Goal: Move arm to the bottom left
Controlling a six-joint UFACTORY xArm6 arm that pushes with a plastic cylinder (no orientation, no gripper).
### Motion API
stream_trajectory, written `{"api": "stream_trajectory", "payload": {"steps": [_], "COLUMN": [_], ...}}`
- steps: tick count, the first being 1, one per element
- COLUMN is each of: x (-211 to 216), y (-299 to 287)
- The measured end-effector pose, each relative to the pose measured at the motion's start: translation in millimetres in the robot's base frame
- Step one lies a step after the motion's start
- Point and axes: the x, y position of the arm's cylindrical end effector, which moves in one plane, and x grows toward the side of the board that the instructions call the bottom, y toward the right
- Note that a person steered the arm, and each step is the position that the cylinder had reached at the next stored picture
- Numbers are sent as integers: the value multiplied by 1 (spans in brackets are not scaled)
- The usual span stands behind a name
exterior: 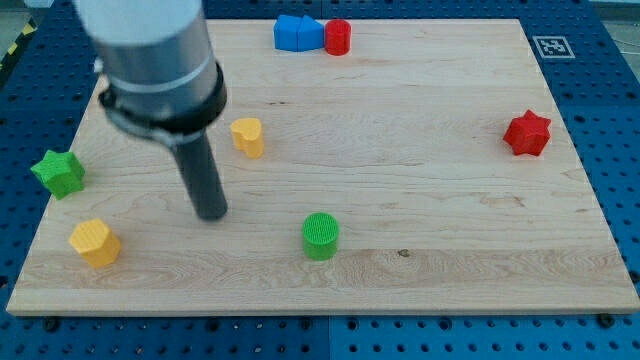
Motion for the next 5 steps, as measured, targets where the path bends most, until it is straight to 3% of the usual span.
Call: {"api": "stream_trajectory", "payload": {"steps": [2, 3, 5], "x": [73, 73, 65], "y": [-33, -53, -184]}}
